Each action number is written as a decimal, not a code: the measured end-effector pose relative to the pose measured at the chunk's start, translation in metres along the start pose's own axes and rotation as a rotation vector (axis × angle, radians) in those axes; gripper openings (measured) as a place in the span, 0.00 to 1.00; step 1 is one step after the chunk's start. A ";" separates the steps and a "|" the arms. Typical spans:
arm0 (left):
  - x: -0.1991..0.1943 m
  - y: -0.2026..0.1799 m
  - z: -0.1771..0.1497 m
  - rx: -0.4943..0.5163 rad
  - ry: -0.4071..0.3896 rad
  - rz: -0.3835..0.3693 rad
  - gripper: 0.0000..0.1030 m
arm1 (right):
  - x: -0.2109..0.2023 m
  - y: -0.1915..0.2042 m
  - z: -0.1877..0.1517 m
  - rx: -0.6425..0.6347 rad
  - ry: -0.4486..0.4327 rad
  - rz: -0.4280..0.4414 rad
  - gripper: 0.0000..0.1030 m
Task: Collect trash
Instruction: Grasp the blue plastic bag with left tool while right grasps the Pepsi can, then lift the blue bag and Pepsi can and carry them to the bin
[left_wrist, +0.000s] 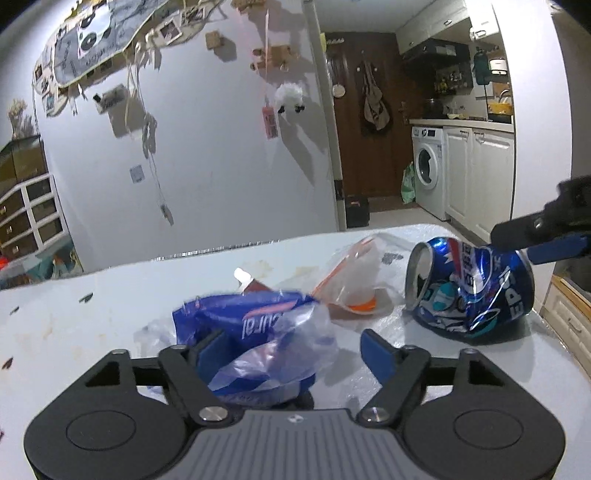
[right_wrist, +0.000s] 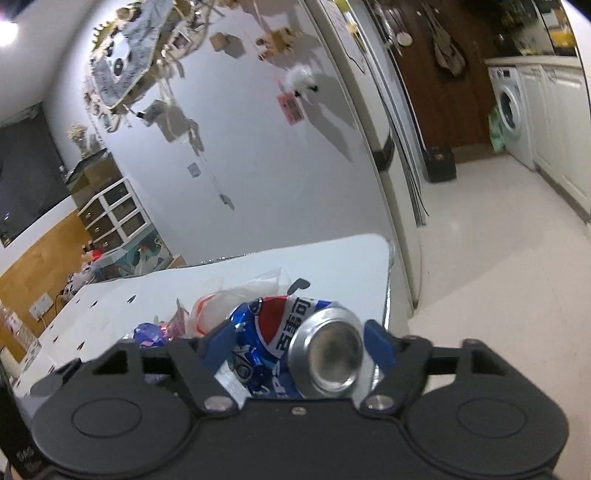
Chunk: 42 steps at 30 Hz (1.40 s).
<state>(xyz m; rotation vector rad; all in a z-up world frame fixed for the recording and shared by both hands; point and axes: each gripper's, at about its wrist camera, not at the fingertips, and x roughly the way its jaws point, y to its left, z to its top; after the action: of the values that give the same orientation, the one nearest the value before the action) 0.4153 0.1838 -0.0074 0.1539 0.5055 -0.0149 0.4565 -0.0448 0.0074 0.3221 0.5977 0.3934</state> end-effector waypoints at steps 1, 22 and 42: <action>0.001 0.003 0.000 -0.014 0.007 -0.003 0.65 | 0.003 0.003 -0.001 -0.004 0.007 -0.005 0.62; -0.047 0.043 -0.019 -0.291 -0.014 -0.075 0.48 | -0.051 0.033 -0.023 -0.448 0.273 0.225 0.22; -0.053 0.055 -0.024 -0.384 -0.020 -0.115 0.47 | -0.027 0.108 -0.021 -0.431 0.241 -0.020 1.00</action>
<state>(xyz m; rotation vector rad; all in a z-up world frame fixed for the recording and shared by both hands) 0.3598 0.2403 0.0053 -0.2509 0.4881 -0.0314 0.3946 0.0418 0.0473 -0.1467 0.7316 0.5338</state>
